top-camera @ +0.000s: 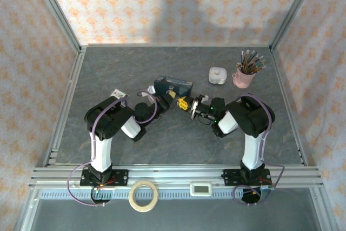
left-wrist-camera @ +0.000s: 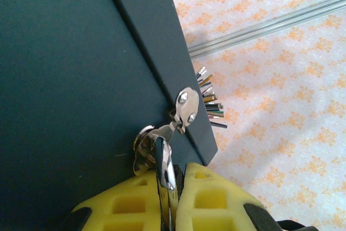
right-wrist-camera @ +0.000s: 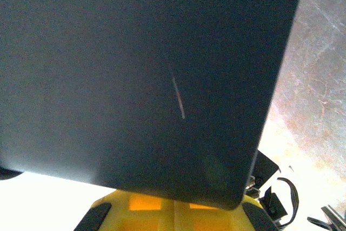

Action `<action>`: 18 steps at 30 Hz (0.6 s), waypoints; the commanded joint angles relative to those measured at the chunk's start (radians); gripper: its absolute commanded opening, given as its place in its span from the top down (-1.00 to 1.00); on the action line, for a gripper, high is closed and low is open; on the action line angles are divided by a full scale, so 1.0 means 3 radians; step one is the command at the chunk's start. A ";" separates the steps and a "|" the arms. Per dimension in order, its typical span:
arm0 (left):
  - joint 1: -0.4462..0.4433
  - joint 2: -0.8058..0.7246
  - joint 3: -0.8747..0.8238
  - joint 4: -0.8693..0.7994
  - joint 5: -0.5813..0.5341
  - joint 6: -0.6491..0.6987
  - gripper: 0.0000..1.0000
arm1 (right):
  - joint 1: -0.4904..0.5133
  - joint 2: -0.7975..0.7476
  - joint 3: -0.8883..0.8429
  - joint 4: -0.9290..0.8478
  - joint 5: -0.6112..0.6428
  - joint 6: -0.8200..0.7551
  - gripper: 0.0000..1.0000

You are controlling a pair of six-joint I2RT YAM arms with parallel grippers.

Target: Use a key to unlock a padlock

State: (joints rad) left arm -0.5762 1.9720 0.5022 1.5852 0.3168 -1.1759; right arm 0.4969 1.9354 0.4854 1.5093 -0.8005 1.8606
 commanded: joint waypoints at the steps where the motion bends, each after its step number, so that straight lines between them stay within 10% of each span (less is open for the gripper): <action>1: -0.0192 -0.0070 -0.0126 0.0611 0.0314 0.0125 1.00 | -0.0011 -0.0170 -0.0031 0.0538 0.0228 -0.0395 0.83; 12: -0.0225 -0.0400 -0.0192 -0.0383 -0.0153 0.0232 1.00 | -0.0035 -0.1692 -0.0045 -0.3191 0.1122 -0.3115 0.37; 18: -0.0294 -0.0419 -0.0117 -0.1082 -0.0391 0.0215 1.00 | -0.0016 -0.2195 0.0123 -0.4201 0.1744 -0.3870 0.30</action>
State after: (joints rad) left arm -0.6521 1.8717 0.4446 1.3758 0.2539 -1.1309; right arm 0.4919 1.3201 0.4923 0.4946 -0.4229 0.9001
